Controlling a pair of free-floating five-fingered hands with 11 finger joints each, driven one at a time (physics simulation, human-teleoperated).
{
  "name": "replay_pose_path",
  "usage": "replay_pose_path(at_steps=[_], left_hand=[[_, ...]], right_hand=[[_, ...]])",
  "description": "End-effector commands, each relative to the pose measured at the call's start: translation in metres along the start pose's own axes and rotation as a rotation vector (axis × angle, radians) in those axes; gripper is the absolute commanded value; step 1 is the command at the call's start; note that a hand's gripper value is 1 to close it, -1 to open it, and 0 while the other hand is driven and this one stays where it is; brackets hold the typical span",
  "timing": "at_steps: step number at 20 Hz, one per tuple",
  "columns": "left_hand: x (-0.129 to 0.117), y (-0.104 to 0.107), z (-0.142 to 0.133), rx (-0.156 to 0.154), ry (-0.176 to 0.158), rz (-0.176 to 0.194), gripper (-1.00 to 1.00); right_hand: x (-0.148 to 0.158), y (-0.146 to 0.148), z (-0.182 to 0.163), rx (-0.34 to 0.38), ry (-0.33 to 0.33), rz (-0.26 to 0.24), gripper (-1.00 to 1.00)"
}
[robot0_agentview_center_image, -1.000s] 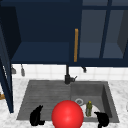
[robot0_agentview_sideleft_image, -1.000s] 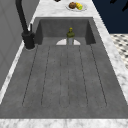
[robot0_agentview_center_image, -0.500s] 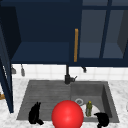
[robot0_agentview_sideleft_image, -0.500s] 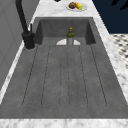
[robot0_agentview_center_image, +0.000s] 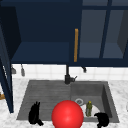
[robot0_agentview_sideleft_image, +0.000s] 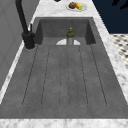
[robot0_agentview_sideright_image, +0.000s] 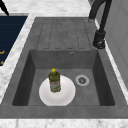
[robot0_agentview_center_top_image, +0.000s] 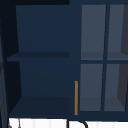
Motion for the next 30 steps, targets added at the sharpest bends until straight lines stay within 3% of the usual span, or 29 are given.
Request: replay_pose_path(at_steps=[1, 2, 3, 8, 12, 16, 21, 24, 30], left_hand=[[-0.006, -0.011, 0.000, -0.016, 0.038, -0.012, -1.00], [-0.004, -0.008, -0.003, -0.020, 0.020, -0.007, -1.00], [-0.002, -0.005, 0.000, -0.001, 0.002, 0.000, -1.00], [-0.013, -0.002, 0.020, 0.021, 0.020, -0.004, -1.00], [-0.028, 0.001, 0.033, -0.006, 0.042, -0.019, -1.00], [-0.048, -0.001, 0.047, -0.015, 0.044, -0.012, -1.00], [-0.055, -0.003, 0.074, -0.036, 0.053, -0.024, -1.00], [-0.053, -0.002, 0.084, -0.063, 0.074, -0.021, -1.00], [-0.056, 0.005, 0.096, -0.106, 0.157, 0.005, -1.00]], right_hand=[[0.000, 0.000, 0.000, 0.000, 0.000, 0.000, 0.00], [0.000, 0.000, 0.000, 0.000, 0.000, 0.000, 0.00], [0.000, 0.000, 0.000, 0.000, 0.000, 0.000, 0.00], [0.000, 0.000, 0.000, 0.000, 0.000, -0.001, 0.00], [0.000, 0.000, 0.000, -0.001, 0.000, -0.001, 0.00], [0.000, 0.000, 0.000, -0.001, 0.000, -0.001, 0.00], [0.000, 0.000, 0.000, -0.001, 0.000, -0.001, 0.00], [0.000, 0.000, 0.000, -0.001, 0.000, -0.001, 0.00], [0.000, 0.000, 0.000, -0.001, 0.000, -0.001, 0.00]])
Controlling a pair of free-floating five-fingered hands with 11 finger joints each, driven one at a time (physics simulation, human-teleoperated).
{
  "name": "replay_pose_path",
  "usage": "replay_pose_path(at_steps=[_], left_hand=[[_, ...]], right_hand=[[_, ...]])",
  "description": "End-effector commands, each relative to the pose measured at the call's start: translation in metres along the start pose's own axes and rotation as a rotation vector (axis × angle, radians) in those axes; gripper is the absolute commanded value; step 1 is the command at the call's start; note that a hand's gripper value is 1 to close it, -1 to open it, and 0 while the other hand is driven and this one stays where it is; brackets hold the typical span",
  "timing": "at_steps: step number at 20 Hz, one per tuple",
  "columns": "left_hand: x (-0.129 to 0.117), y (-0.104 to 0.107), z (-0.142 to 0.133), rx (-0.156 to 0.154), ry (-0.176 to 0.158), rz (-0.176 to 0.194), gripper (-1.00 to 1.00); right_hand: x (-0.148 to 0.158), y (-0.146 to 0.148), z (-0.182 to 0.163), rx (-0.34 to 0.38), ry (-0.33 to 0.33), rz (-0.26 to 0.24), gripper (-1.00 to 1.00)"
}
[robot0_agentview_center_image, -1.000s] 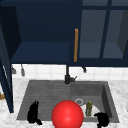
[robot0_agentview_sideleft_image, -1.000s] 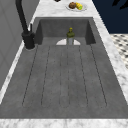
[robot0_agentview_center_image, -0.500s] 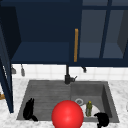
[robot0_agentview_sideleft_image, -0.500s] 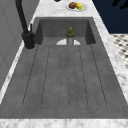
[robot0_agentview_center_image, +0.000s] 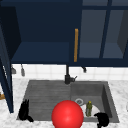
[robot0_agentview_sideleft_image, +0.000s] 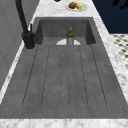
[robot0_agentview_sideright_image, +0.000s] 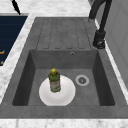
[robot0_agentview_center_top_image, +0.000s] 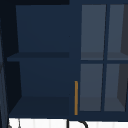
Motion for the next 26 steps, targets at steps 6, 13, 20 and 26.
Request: replay_pose_path(at_steps=[6, 13, 20, 26], left_hand=[[-0.013, 0.012, 0.015, -0.113, 0.161, 0.038, -1.00], [-0.027, 0.024, 0.026, -0.146, 0.249, 0.035, -1.00], [-0.035, 0.034, 0.035, -0.163, 0.342, 0.032, -1.00], [-0.044, 0.041, 0.044, -0.180, 0.424, 0.026, -1.00]], right_hand=[[0.000, 0.000, 0.000, 0.000, 0.000, 0.000, 0.00], [0.000, 0.000, 0.000, 0.000, 0.000, 0.000, 0.00], [0.000, 0.000, 0.000, 0.000, 0.000, 0.000, 0.00], [0.000, 0.000, 0.000, 0.000, 0.000, 0.000, 0.00]])
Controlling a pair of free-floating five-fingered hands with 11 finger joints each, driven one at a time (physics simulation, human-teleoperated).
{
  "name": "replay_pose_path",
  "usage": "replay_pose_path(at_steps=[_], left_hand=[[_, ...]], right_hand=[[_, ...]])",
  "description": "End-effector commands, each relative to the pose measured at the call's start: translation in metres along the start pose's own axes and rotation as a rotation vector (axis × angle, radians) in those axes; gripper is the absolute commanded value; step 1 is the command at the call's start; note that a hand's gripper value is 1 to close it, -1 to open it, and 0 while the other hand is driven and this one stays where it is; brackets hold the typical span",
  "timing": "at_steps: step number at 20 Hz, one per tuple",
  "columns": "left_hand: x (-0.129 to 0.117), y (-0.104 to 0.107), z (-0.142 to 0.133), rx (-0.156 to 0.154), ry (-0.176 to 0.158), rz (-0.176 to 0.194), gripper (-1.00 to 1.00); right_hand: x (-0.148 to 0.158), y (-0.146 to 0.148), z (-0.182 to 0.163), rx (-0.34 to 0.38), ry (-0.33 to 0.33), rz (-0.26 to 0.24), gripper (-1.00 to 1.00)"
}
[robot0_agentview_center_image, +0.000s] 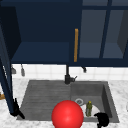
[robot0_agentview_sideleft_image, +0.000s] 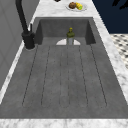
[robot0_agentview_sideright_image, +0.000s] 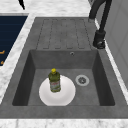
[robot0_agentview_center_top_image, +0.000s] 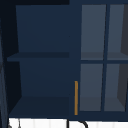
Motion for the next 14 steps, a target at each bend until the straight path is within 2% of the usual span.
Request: replay_pose_path(at_steps=[1, 8, 11, 13, 14], left_hand=[[-0.008, 0.005, 0.003, -0.129, 0.079, 0.003, -1.00], [-0.015, 0.018, 0.007, -0.133, 0.172, 0.004, -1.00], [-0.016, 0.022, 0.007, -0.123, 0.211, 0.010, -1.00], [-0.029, 0.021, 0.008, -0.127, 0.211, 0.030, -1.00], [-0.031, 0.023, 0.013, -0.131, 0.231, 0.028, -1.00]], right_hand=[[0.000, 0.000, 0.000, 0.000, 0.000, 0.000, 0.00], [0.000, 0.000, 0.000, 0.000, 0.000, 0.000, 0.00], [0.000, 0.000, 0.000, 0.000, 0.000, 0.000, 0.00], [0.000, 0.000, 0.000, 0.000, 0.000, 0.000, 0.00], [0.000, 0.000, 0.000, 0.000, 0.000, 0.000, 0.00]])
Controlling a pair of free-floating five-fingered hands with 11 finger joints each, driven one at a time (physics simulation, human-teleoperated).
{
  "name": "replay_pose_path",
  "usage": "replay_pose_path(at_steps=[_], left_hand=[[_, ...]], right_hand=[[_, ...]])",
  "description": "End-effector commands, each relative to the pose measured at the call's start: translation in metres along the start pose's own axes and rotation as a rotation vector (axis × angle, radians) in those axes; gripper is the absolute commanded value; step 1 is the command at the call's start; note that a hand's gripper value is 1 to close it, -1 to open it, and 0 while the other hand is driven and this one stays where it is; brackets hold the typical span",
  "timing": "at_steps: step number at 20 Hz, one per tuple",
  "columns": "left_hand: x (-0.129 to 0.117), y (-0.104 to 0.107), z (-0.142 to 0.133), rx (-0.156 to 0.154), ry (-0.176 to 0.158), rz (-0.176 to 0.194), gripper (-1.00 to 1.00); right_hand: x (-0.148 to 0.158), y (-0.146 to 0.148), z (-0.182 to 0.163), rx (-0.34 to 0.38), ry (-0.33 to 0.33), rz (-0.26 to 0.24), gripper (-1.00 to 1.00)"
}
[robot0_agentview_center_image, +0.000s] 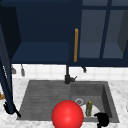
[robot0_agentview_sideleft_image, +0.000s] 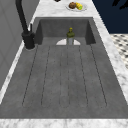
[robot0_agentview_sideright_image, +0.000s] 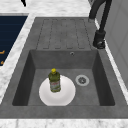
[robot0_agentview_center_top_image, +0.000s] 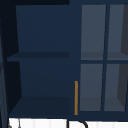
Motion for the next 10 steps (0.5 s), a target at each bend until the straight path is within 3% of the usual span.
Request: replay_pose_path(at_steps=[1, 5, 7, 8, 9, 10], left_hand=[[-0.008, 0.005, 0.006, -0.111, 0.078, 0.007, -1.00], [-0.014, 0.007, 0.012, -0.130, 0.103, 0.009, -1.00], [-0.018, 0.010, 0.009, -0.123, 0.108, 0.017, -1.00], [-0.017, 0.014, 0.006, -0.102, 0.110, 0.024, -1.00], [-0.017, 0.016, 0.010, -0.026, 0.088, 0.025, -1.00], [-0.015, 0.010, 0.010, -0.015, 0.079, 0.001, -1.00]], right_hand=[[0.000, 0.000, 0.000, 0.000, 0.000, 0.000, 0.00], [0.000, 0.000, 0.000, 0.000, 0.000, 0.000, 0.00], [0.000, 0.000, 0.000, 0.000, 0.000, 0.000, 0.00], [0.000, 0.000, 0.000, 0.000, 0.000, 0.000, 0.00], [0.000, 0.000, 0.000, 0.000, 0.000, 0.000, 0.00], [0.000, 0.000, 0.000, 0.000, 0.000, 0.000, 0.00]])
